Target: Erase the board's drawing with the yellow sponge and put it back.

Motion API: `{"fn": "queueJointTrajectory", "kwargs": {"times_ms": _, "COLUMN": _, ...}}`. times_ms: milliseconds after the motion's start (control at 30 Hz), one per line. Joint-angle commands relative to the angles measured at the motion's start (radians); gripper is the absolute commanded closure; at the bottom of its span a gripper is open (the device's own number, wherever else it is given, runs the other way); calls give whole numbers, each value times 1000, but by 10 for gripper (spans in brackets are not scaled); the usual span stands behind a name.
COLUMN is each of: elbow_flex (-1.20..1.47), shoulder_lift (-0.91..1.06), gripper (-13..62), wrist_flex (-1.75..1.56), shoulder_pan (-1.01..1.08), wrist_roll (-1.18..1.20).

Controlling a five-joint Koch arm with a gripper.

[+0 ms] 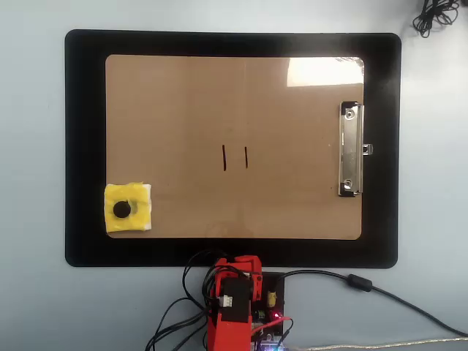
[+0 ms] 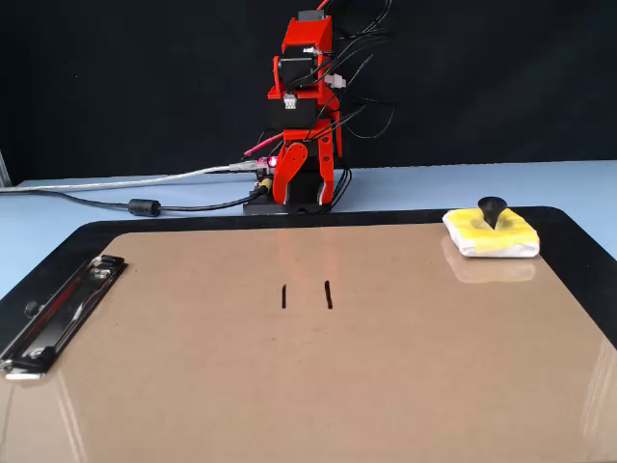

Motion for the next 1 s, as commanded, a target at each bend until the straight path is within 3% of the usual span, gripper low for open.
{"fn": "queueJointTrajectory", "kwargs": {"times_ms": 0, "elbow_flex": 9, "shoulder_lift": 44, "gripper": 154, "wrist_flex": 91, "shoulder_pan": 6, "wrist_roll": 3}}
{"fn": "queueJointTrajectory", "kwargs": {"times_ms": 400, "elbow_flex": -15, "shoulder_lift": 44, "gripper": 153, "wrist_flex": 87, "shoulder_pan": 5, "wrist_roll": -5}}
{"fn": "queueJointTrajectory", "kwargs": {"times_ms": 600, "elbow_flex": -328, "shoulder_lift": 38, "gripper": 156, "wrist_flex": 77, "shoulder_pan": -29, "wrist_roll": -8}}
{"fn": "queueJointTrajectory", "kwargs": {"times_ms": 767, "elbow_flex": -497, "shoulder_lift": 20, "gripper": 158, "wrist_flex": -130, "shoulder_pan": -480, "wrist_roll": -61}}
{"fn": "queueJointTrajectory", "kwargs": {"times_ms": 967, "elbow_flex": -439, "shoulder_lift": -164, "gripper": 159, "wrist_flex": -787, "shoulder_pan": -925, "wrist_roll": -299}}
